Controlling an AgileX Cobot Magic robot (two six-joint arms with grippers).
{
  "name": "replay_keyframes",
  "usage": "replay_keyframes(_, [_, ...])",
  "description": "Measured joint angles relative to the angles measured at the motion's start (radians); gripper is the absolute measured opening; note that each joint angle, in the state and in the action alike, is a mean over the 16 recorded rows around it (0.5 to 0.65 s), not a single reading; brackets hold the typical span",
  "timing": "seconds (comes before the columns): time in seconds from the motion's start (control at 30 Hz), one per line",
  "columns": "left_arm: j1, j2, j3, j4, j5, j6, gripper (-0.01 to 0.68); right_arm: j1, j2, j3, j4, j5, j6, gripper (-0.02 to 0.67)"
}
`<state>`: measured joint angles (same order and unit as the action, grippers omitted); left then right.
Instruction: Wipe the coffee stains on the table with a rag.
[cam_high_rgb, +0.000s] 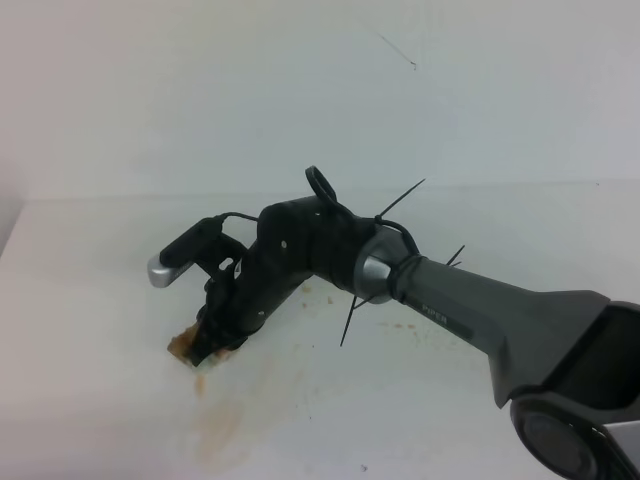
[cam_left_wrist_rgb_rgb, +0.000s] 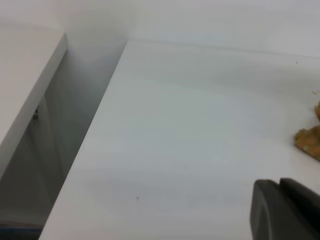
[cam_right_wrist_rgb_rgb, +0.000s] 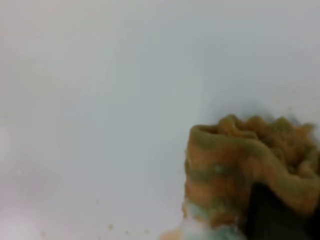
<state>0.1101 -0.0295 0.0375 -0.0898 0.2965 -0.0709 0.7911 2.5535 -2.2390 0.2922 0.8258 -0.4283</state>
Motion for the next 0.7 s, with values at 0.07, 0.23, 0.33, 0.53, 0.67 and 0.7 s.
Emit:
replay_keyframes(0.07, [0.0,0.0,0.0,0.0,0.0,0.0,0.001,-0.002,0.005,0.0,-0.022,0.014,0.016,0.004])
replay_keyframes(0.23, [0.0,0.0,0.0,0.0,0.0,0.0,0.001,-0.024,0.013,0.0,-0.101,0.06,0.072,0.004])
replay_keyframes(0.33, [0.0,0.0,0.0,0.001,0.0,0.0,0.001,-0.05,0.014,0.0,-0.157,0.096,0.111,0.004])
replay_keyframes(0.53, [0.0,0.0,0.0,0.001,0.0,0.0,0.001,-0.117,0.012,0.0,-0.228,0.18,0.171,0.004])
replay_keyframes(0.67, [0.0,0.0,0.0,0.002,0.0,0.0,0.001,-0.153,0.009,0.0,-0.206,0.228,0.165,0.004])
replay_keyframes(0.7, [0.0,0.0,0.0,0.002,0.0,0.0,0.001,-0.158,0.009,0.0,-0.194,0.238,0.16,0.004])
